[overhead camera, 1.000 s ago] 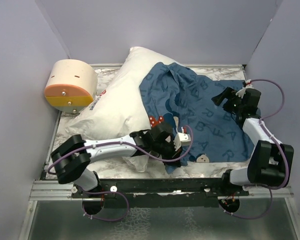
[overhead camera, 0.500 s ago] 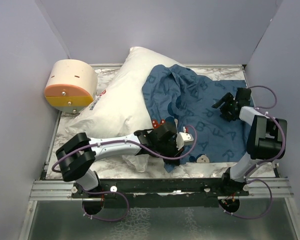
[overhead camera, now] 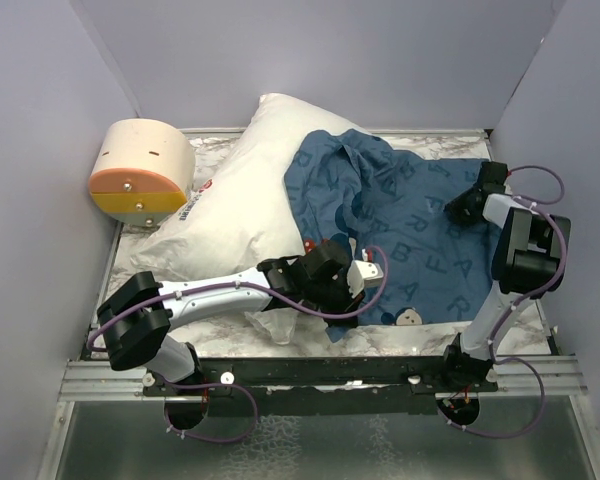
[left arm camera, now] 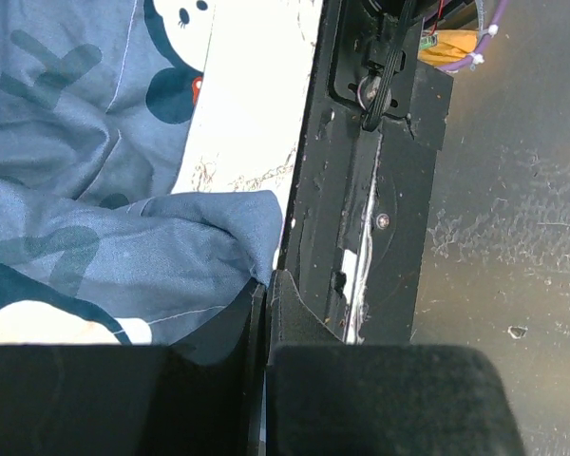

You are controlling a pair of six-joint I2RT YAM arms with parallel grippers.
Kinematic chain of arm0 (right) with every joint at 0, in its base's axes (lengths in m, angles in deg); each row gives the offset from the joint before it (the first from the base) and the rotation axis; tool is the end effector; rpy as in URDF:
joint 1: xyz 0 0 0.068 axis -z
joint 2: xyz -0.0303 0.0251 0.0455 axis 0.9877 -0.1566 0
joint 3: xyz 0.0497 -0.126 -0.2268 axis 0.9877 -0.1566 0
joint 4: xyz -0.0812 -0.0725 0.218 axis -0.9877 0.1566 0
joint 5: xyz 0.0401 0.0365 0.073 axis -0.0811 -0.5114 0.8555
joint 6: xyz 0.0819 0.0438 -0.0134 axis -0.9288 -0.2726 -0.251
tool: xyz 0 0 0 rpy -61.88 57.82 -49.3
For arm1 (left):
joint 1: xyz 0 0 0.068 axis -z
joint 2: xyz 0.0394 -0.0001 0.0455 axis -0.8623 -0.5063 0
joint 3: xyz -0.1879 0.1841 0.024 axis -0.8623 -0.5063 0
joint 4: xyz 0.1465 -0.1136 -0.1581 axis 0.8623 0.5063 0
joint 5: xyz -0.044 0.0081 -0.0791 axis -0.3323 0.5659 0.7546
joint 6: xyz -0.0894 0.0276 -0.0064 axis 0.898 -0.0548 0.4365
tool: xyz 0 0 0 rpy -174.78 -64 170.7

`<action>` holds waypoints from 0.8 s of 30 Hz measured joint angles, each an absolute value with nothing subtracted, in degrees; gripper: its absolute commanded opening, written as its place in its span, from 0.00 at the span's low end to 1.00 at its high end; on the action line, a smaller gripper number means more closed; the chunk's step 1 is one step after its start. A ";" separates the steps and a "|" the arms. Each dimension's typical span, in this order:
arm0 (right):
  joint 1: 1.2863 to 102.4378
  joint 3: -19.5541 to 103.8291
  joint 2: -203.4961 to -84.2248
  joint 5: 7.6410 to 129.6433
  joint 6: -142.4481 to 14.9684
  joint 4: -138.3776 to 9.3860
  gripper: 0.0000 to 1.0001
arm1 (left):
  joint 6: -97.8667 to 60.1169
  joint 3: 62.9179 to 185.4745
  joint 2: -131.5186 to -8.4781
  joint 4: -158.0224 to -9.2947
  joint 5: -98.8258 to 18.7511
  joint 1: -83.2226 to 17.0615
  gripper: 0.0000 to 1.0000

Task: Put the pillow into the pillowcase
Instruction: Flatten out the pillowcase at the center of the board, then adjust the pillowcase at the center of the board.

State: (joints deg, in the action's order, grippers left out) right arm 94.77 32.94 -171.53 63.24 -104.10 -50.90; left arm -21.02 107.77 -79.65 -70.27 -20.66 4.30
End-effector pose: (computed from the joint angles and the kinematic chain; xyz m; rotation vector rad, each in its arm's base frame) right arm 0.3864 -0.0913 0.1150 1.2951 2.2305 0.2712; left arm 0.1134 -0.3202 0.2123 1.3792 2.0697 -1.1664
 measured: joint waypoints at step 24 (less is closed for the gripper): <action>91.05 45.16 -178.74 75.77 -61.83 -67.29 0.87 | -23.03 108.58 -79.71 -70.57 -20.05 4.30 0.00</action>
